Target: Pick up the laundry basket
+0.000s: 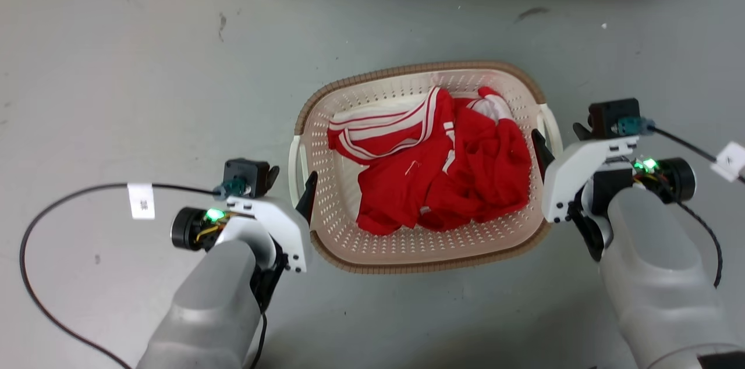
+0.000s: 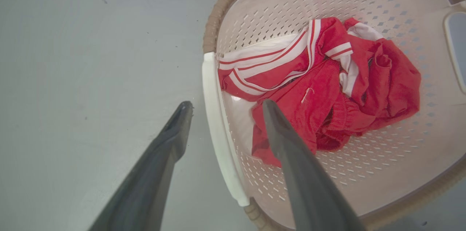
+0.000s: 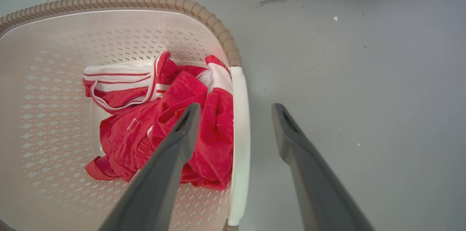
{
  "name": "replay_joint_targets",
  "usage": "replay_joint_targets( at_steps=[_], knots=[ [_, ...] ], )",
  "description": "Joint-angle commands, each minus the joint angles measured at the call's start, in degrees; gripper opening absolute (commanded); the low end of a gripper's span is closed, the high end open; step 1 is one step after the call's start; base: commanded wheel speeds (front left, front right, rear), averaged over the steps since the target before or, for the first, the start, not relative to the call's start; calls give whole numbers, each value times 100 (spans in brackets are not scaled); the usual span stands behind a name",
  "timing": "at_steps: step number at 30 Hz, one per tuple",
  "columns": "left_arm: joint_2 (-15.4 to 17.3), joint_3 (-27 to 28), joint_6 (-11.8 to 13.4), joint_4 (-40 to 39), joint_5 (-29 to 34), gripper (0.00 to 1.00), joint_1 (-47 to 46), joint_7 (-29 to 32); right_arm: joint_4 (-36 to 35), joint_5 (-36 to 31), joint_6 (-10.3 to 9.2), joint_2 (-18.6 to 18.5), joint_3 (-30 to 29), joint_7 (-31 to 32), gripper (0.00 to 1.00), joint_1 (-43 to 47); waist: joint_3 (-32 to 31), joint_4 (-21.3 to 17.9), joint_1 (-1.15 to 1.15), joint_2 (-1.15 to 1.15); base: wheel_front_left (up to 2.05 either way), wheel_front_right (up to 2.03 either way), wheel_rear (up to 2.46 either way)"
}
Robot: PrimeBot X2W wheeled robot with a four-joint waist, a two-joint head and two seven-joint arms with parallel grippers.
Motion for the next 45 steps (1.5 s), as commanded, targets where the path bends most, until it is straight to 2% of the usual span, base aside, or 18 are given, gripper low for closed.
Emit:
replay_joint_targets(
  at_steps=[1, 11, 16, 21, 22, 30, 31, 32, 40, 45],
  knots=[
    [38, -106, -7, 40, -103, 100, -163, 23, 112, -82, -4, -3, 4, 55, 100, -176, 125, 54, -1, 0, 0, 0, 0],
    [175, -1059, -2, 245, -826, 100, -766, 334, 964, -511, -4, -4, -147, 764, 100, -964, 596, 152, -1, 0, 0, 0, 0],
    [180, -1401, -2, 259, -1404, 100, -955, 791, 1164, -785, -4, -4, -413, 1089, 100, -1222, 780, 202, -1, 0, 0, 0, 0],
    [309, -1800, -1, 96, -1864, 100, -1099, 1072, 1246, -996, -4, -4, -627, 1194, 100, -1369, 870, 225, -1, 0, 0, 0, 0],
    [359, -2011, -2, 60, -2066, 100, -1158, 1078, 1294, -1056, -4, -3, -648, 1191, 100, -1445, 912, 242, -1, 0, 0, 0, 0],
    [381, -2513, -1, 106, -2484, 100, -1298, 994, 1462, -963, -4, -3, -653, 1152, 100, -1583, 960, 292, -1, 0, 0, 0, 0],
    [383, -2574, -2, 105, -2527, 0, -1307, 976, 1497, -933, -4, -4, -650, 1188, 46, -1597, 964, 299, -1, 0, 0, 0, 0],
    [373, -2658, -2, 85, -2583, 0, -1283, 995, 1528, -920, -4, -3, -626, 1191, 0, -1607, 965, 302, -1, 0, 0, 0, 0],
    [482, -3156, -16, -7, -2961, 0, -1332, 970, 1652, -892, 5, 7, -466, 1228, 0, -1552, 905, 290, -1, 0, 0, 0, 0],
    [670, -3471, -16, -61, -3201, 0, -1337, 1042, 1725, -849, 5, 0, -465, 1355, 0, -1435, 665, 211, -1, 0, 0, 0, 0]
  ],
)
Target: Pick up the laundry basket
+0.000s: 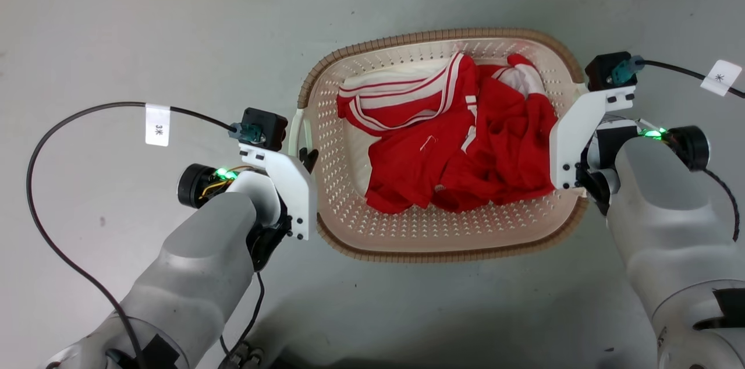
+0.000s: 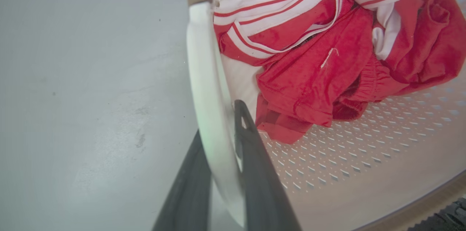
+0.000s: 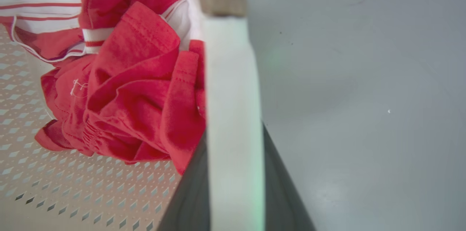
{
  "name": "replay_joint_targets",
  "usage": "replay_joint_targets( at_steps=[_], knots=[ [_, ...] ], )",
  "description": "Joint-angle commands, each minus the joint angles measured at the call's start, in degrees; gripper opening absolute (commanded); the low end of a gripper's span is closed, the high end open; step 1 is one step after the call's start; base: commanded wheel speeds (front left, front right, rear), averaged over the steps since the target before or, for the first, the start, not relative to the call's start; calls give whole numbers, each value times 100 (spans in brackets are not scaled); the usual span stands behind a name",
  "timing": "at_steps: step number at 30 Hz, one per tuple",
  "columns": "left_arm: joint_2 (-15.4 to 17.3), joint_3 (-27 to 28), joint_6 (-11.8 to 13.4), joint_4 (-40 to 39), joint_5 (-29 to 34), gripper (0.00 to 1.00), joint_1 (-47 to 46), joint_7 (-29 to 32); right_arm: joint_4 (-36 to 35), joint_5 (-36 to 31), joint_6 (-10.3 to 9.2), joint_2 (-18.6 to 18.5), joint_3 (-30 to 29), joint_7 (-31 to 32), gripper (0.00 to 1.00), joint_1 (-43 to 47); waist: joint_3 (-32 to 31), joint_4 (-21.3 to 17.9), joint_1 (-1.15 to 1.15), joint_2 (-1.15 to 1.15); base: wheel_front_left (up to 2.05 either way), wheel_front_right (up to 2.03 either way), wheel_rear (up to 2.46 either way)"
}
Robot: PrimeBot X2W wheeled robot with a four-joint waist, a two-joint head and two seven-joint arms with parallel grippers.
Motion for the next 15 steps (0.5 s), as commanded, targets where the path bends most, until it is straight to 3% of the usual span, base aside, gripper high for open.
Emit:
replay_joint_targets(
  at_steps=[1, 5, 15],
  knots=[
    [89, -102, -24, -46, -59, 0, -84, 19, 40, 18, 16, 3, -35, 96, 0, 94, -179, -69, 0, 0, 0, 0, 0],
    [240, -382, -19, -114, -266, 0, 19, 165, 129, 315, 15, -4, -71, 388, 0, 195, -643, -164, 0, 0, 0, 0, 0],
    [879, -1239, -9, -558, -848, 0, 177, 1286, 198, 823, 16, -36, 770, 1554, 0, 518, -2061, -465, 0, 0, 0, 0, 0]
  ],
)
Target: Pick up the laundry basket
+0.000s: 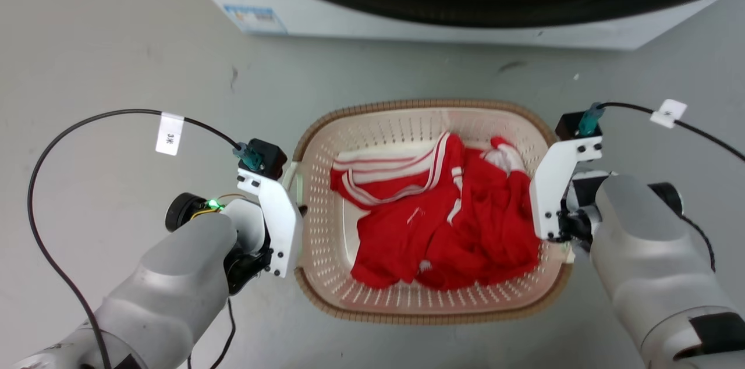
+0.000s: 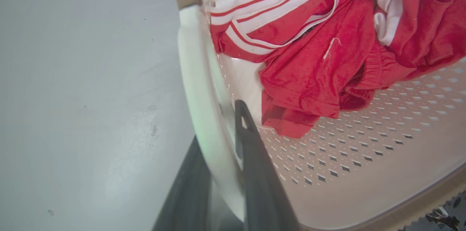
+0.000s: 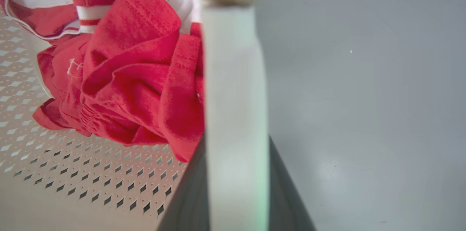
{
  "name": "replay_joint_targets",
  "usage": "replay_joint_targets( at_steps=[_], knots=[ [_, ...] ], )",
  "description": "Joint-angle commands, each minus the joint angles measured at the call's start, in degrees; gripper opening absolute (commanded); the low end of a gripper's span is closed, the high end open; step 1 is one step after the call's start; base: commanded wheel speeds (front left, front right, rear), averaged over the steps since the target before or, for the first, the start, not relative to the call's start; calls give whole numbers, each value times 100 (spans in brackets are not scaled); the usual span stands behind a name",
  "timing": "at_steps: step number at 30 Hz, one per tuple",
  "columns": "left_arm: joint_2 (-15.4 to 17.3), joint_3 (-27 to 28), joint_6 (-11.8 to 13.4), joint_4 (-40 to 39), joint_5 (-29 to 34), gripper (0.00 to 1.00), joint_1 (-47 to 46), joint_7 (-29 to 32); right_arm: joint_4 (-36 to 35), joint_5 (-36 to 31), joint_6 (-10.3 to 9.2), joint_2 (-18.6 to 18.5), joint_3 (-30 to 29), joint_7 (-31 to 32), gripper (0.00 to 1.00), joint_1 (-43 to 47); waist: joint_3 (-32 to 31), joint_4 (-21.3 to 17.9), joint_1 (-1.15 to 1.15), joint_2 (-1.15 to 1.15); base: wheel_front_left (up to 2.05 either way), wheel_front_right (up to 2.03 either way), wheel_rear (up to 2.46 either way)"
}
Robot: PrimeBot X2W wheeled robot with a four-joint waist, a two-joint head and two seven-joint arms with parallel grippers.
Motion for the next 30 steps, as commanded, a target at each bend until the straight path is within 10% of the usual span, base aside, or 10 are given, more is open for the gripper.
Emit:
replay_joint_targets(
  at_steps=[1, 14, 30],
  knots=[
    [279, -153, 11, -54, -56, 0, 67, 255, 18, 55, 15, -88, 229, 296, 0, 168, -782, -206, 0, 0, 0, 0, 0],
    [1015, -467, 10, -923, -780, 0, 110, 1544, -707, 2044, 36, -83, 1895, 1665, 0, 749, -2396, -569, 0, 0, 0, 0, 0],
    [1322, -531, 7, -1347, -1324, 0, 608, 2914, -734, 2902, 43, -82, 2799, 2604, 0, 957, -3238, -760, 0, 0, 0, 0, 0]
  ],
)
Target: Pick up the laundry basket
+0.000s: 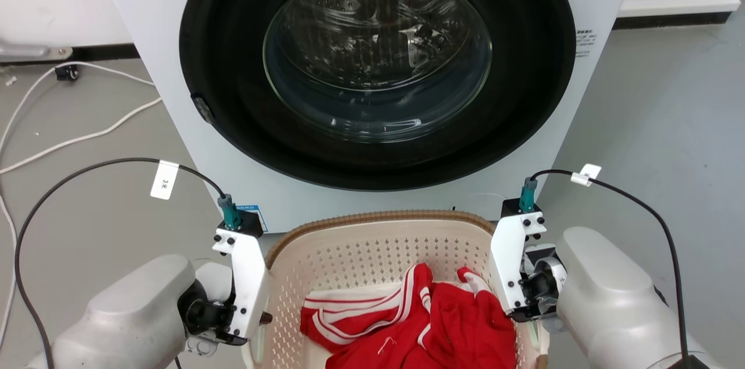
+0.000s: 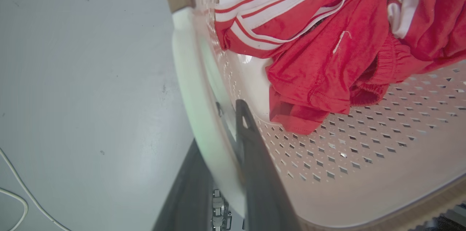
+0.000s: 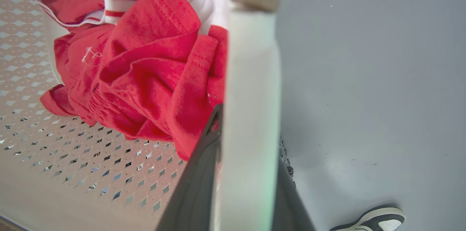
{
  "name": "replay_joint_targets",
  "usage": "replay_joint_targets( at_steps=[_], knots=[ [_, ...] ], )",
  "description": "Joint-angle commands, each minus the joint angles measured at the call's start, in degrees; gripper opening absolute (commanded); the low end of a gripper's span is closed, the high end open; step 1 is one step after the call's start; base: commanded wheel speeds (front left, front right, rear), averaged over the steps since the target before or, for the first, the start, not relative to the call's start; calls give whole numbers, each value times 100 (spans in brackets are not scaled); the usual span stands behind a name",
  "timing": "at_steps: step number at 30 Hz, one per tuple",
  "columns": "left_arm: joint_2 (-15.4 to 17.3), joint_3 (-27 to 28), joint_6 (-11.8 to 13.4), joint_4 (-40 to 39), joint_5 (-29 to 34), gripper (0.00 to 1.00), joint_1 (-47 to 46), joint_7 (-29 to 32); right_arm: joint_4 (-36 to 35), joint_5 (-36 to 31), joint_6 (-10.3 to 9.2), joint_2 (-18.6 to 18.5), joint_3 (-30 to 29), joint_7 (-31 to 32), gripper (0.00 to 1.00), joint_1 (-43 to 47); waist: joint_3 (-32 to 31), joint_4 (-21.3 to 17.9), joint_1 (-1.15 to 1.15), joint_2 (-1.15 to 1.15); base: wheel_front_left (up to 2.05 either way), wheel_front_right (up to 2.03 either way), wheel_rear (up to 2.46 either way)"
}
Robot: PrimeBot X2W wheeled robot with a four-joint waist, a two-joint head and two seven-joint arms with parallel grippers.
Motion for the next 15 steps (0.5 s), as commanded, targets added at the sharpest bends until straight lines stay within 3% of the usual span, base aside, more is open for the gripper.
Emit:
replay_joint_targets(
  at_steps=[1, 15],
  knots=[
    [147, -30, 5, 75, 38, 0, 43, 111, -16, -18, 80, -83, 106, 58, 0, 69, -62, 3, 1, 0, 0, 0, 0],
    [78, -31, 5, 329, -47, 0, 183, 340, 45, 258, 80, -89, 408, 23, 0, 37, -270, 57, 1, 0, 0, 0, 0]
  ],
)
